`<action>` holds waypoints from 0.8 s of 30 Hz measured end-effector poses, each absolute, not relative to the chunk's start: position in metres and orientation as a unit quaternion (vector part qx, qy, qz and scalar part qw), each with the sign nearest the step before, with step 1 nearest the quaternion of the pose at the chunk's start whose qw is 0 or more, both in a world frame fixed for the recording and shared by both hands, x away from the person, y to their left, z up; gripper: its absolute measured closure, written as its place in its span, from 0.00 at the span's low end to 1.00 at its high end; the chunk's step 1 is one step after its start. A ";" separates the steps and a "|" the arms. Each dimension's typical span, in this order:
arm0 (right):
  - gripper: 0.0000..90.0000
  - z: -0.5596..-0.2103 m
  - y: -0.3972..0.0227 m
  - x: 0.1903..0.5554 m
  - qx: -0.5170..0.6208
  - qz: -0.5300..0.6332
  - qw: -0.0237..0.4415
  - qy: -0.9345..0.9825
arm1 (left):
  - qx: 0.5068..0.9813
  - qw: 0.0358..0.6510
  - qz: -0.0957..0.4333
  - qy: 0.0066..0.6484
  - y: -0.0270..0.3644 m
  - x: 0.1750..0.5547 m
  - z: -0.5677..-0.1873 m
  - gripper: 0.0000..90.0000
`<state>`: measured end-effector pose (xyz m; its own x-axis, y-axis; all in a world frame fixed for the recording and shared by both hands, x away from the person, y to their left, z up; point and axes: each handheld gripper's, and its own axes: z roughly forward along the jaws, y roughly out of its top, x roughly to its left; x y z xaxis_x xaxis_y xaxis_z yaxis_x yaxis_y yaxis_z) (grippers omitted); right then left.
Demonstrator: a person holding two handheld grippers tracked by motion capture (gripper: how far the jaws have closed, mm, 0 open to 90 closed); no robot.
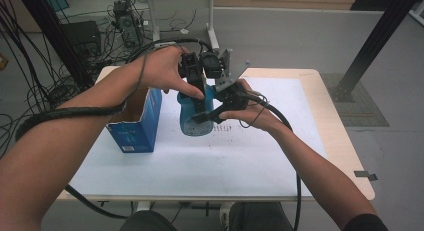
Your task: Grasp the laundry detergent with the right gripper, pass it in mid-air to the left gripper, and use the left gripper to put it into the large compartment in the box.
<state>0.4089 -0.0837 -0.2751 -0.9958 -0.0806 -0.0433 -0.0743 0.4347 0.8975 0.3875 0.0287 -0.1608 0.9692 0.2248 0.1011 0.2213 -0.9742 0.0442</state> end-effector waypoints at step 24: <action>0.47 -0.276 -0.080 0.411 0.047 -0.532 0.005 -0.846 | 0.992 0.020 0.052 0.116 0.034 0.388 -0.162 0.41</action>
<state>0.4108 -0.0798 -0.2765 -0.9956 -0.0843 -0.0418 -0.0742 0.4304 0.8996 0.3883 0.0336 -0.1618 0.9678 0.2315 0.0990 0.2273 -0.9725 0.0516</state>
